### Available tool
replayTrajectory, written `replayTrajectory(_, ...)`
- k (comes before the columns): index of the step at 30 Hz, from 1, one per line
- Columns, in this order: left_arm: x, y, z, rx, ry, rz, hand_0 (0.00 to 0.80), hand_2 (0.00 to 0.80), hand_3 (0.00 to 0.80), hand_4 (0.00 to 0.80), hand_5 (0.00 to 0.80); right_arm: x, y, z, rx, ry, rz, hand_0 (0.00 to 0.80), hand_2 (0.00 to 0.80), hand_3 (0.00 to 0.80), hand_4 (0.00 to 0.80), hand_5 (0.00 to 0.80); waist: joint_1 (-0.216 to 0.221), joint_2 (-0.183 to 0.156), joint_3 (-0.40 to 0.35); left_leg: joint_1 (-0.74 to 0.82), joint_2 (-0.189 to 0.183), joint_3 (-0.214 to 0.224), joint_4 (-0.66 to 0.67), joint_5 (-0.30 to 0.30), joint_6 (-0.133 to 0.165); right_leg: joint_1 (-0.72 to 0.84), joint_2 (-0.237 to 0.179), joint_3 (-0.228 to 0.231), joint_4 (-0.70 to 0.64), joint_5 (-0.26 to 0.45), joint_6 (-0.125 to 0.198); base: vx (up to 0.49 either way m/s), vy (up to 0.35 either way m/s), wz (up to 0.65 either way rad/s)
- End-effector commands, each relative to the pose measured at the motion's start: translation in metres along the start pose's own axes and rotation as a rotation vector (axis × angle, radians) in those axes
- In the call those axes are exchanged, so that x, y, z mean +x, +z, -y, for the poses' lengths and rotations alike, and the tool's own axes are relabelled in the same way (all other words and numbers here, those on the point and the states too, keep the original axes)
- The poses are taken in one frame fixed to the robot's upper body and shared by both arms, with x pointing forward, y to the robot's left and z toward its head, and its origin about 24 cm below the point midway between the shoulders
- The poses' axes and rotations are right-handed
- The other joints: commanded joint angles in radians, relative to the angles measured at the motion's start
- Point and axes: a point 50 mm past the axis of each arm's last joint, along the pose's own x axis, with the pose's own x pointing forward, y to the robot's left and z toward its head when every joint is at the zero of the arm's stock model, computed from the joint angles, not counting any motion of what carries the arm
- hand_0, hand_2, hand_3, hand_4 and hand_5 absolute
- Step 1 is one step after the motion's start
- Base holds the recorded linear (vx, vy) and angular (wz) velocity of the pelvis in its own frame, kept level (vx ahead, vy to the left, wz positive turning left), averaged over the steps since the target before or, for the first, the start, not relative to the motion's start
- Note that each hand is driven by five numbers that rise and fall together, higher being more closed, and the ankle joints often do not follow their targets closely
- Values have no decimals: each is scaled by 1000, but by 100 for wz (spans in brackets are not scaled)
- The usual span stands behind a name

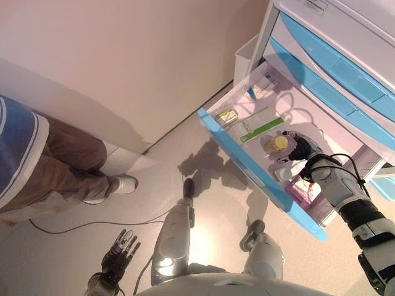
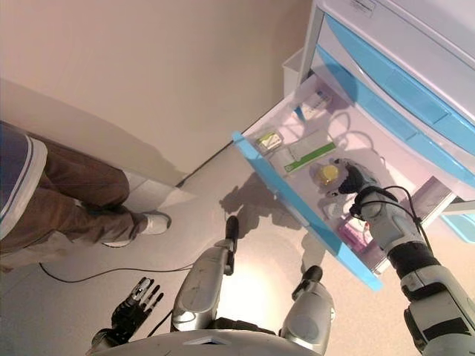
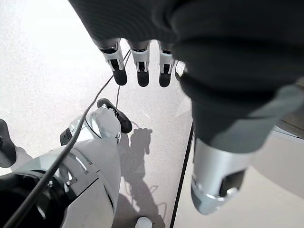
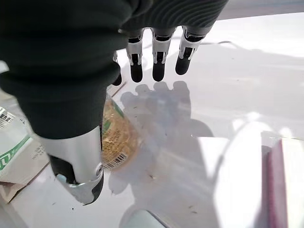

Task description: Open the drawer and pick up the medicine

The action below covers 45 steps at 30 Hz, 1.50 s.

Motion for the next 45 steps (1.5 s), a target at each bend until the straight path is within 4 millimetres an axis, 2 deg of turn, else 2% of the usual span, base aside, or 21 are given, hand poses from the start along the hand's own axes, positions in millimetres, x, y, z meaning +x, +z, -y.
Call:
replayTrajectory(1,-2,2,1,62,-20,-23,0,0,0,0,0,9,17,16,3,-57,54,518,518,518,518,518,21,-2,-12,56,63,-40,78,-95,-28,-72,-25,12,-24,165,-6,0,0,0)
replayTrajectory(2,-2,2,1,61,-21,-23,0,0,0,0,0,9,17,16,2,-57,55,765,765,765,765,765,21,-2,-12,56,63,-39,77,-95,-28,-73,-25,13,-24,165,-6,0,0,0)
replayTrajectory(3,-2,2,1,60,-22,-22,0,0,0,0,0,9,18,16,3,-58,57,800,800,800,800,800,20,-2,-12,57,62,-39,76,-94,-28,-73,-24,14,-25,165,-6,0,0,0)
replayTrajectory(20,-2,1,1,57,-26,-26,0,0,0,0,0,8,18,17,1,-53,72,800,800,800,800,800,21,-3,-12,60,60,-38,76,-96,-27,-71,-28,12,-24,166,-4,0,0,0)
replayTrajectory(21,-2,2,2,57,-26,-25,0,0,0,0,0,8,18,17,4,-53,69,276,276,276,276,276,21,-4,-12,59,61,-38,77,-96,-27,-71,-28,12,-24,166,-4,0,0,0)
replayTrajectory(22,-2,2,2,56,-26,-24,0,0,0,0,0,9,17,17,2,-57,62,0,0,0,0,0,21,-4,-13,60,62,-38,76,-95,-27,-70,-28,12,-24,166,-4,0,0,0)
replayTrajectory(37,-1,1,4,54,-28,-26,0,0,0,0,0,10,20,16,-31,-36,63,0,0,0,0,0,21,-5,-15,64,63,-37,70,-94,-27,-74,-28,15,-22,166,-4,0,0,0)
replayTrajectory(45,1,3,5,52,-30,-25,0,0,0,0,0,10,27,15,-57,-19,99,0,0,0,0,0,21,-5,-12,59,64,-38,70,-93,-27,-79,-29,14,-20,165,-3,0,0,0)
